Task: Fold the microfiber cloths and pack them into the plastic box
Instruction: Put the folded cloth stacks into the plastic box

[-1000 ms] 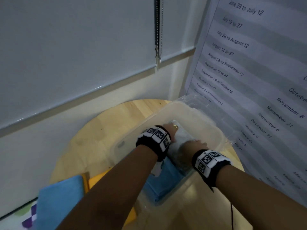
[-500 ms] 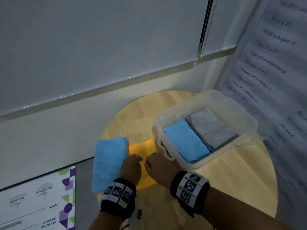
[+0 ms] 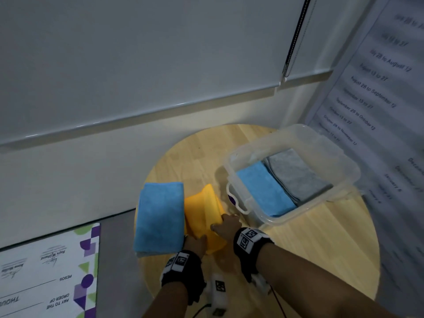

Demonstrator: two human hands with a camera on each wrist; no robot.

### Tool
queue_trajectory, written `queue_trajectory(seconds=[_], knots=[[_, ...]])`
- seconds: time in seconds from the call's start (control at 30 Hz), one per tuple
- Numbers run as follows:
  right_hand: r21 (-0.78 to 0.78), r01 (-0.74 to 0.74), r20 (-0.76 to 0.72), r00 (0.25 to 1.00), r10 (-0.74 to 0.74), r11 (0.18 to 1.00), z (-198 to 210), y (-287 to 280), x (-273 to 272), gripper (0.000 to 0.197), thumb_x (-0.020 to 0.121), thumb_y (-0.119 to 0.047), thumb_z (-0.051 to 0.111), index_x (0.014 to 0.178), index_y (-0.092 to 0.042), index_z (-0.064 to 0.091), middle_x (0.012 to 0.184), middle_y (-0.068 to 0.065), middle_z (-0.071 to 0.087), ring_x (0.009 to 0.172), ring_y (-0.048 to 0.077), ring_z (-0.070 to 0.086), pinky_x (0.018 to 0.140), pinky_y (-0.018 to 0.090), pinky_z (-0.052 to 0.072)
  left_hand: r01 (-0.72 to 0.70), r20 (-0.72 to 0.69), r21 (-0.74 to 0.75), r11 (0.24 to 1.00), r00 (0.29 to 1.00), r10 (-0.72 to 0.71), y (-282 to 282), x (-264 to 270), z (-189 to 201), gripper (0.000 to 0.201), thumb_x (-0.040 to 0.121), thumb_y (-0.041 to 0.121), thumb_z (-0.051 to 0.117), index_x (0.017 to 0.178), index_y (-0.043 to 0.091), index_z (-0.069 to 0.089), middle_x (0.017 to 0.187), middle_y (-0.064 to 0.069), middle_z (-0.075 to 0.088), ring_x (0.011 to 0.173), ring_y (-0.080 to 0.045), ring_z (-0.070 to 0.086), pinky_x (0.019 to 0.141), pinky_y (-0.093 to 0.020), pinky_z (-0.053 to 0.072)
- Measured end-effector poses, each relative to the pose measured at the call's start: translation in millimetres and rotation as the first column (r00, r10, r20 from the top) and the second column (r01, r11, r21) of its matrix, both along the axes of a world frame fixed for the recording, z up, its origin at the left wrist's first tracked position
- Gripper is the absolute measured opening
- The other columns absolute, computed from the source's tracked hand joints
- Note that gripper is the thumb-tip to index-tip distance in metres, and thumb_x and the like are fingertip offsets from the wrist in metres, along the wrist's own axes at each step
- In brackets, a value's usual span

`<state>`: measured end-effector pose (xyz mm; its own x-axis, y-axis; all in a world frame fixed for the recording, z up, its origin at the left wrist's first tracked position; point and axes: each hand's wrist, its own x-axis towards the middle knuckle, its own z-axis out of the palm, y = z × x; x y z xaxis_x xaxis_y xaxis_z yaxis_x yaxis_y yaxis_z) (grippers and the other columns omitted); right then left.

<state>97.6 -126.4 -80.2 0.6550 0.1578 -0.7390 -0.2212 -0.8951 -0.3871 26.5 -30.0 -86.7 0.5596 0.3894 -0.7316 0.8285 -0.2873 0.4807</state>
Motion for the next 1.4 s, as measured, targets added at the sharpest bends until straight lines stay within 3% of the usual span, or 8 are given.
queue_trajectory(seconds=[0.23, 0.43, 0.57, 0.73, 0.9, 1.03, 1.2, 1.4], knots=[[0.096, 0.411, -0.304, 0.879, -0.367, 0.906, 10, -14, 4, 0.055, 0.077, -0.043, 0.068, 0.115, -0.012, 0.043, 0.117, 0.012, 0.050, 0.096, 0.024, 0.051, 0.079, 0.032, 0.046, -0.302, 0.040, -0.280, 0.911, 0.945, 0.326, -3, 10, 23, 0.061, 0.080, 0.029, 0.066, 0.127, -0.003, 0.045, 0.120, -0.022, 0.052, 0.106, -0.039, 0.054, 0.085, -0.046, 0.050], [0.453, 0.795, -0.742, 0.587, -0.324, 0.402, 75, -23, 5, 0.012, 0.086, -0.017, 0.052, 0.075, -0.011, 0.053, 0.060, 0.006, 0.054, 0.056, 0.015, 0.052, 0.054, 0.025, 0.044, -0.169, 0.326, -0.618, 0.767, 0.834, 0.446, 7, 28, 125, 0.042, 0.072, 0.012, 0.061, 0.111, 0.005, 0.047, 0.091, -0.006, 0.055, 0.075, -0.015, 0.057, 0.054, -0.023, 0.051], [0.703, 0.647, -0.583, 0.763, -0.280, 0.296, 159, -33, 33, 0.013, 0.088, -0.008, 0.057, 0.101, -0.007, 0.059, 0.085, 0.007, 0.072, 0.072, 0.018, 0.068, 0.055, 0.023, 0.055, 0.037, 0.637, -0.569, 0.822, 0.652, 0.411, 7, 43, 193, 0.090, 0.073, -0.008, 0.058, 0.145, 0.024, 0.016, 0.104, 0.009, 0.051, 0.086, -0.010, 0.061, 0.062, -0.025, 0.054], [0.846, 0.503, -0.403, 0.821, -0.405, 0.178, 213, -85, 85, 0.078, 0.076, -0.021, 0.074, 0.141, -0.019, 0.031, 0.129, 0.013, 0.055, 0.110, 0.033, 0.058, 0.086, 0.048, 0.053, 0.307, 0.798, -0.507, 0.805, 0.519, 0.305, -30, 73, 213, 0.110, 0.068, -0.009, 0.064, 0.142, 0.045, 0.003, 0.121, 0.026, 0.044, 0.106, 0.001, 0.055, 0.088, -0.023, 0.052], [0.731, 0.320, -0.023, 0.894, -0.447, 0.603, 180, -152, 102, 0.062, 0.084, -0.007, 0.064, 0.135, -0.028, 0.035, 0.126, 0.015, 0.052, 0.103, 0.033, 0.057, 0.084, 0.045, 0.052, 0.506, 0.653, -0.043, 0.862, 0.667, -0.359, -67, 91, 159, 0.117, 0.057, 0.048, 0.077, 0.143, 0.042, -0.003, 0.154, -0.004, 0.018, 0.138, -0.023, 0.030, 0.112, -0.042, 0.030], [0.187, -0.027, 0.072, 0.997, 0.014, 0.982, 124, -169, 105, 0.069, 0.091, -0.008, 0.057, 0.146, -0.026, 0.020, 0.151, 0.011, 0.027, 0.128, 0.031, 0.041, 0.099, 0.036, 0.040, 0.697, 0.037, 0.526, 0.488, 0.554, -0.832, -82, 81, 121, 0.087, 0.081, 0.066, 0.048, 0.149, 0.025, 0.012, 0.158, -0.006, -0.010, 0.144, -0.032, -0.012, 0.111, -0.062, 0.005], [-0.093, -0.353, 0.013, 0.935, 0.355, 0.931, 115, -143, 115, 0.075, 0.094, -0.004, 0.044, 0.148, -0.033, 0.001, 0.143, 0.019, 0.036, 0.112, 0.034, 0.051, 0.083, 0.042, 0.044, 0.737, -0.049, 0.513, 0.439, 0.536, -0.843, -83, 88, 117, 0.073, 0.085, 0.062, 0.046, 0.145, 0.029, 0.023, 0.155, -0.005, -0.021, 0.141, -0.034, -0.025, 0.111, -0.063, -0.001], [0.112, -0.081, -0.087, 0.992, 0.091, 0.990, 99, -139, 133, 0.085, 0.086, -0.036, 0.065, 0.148, -0.035, 0.007, 0.157, 0.008, 0.013, 0.135, 0.034, 0.031, 0.106, 0.044, 0.036, 0.642, -0.081, 0.646, 0.413, 0.596, -0.799, -81, 119, 119, 0.060, 0.090, 0.054, 0.042, 0.138, 0.018, 0.035, 0.157, -0.010, -0.014, 0.143, -0.033, -0.019, 0.107, -0.068, -0.006]])
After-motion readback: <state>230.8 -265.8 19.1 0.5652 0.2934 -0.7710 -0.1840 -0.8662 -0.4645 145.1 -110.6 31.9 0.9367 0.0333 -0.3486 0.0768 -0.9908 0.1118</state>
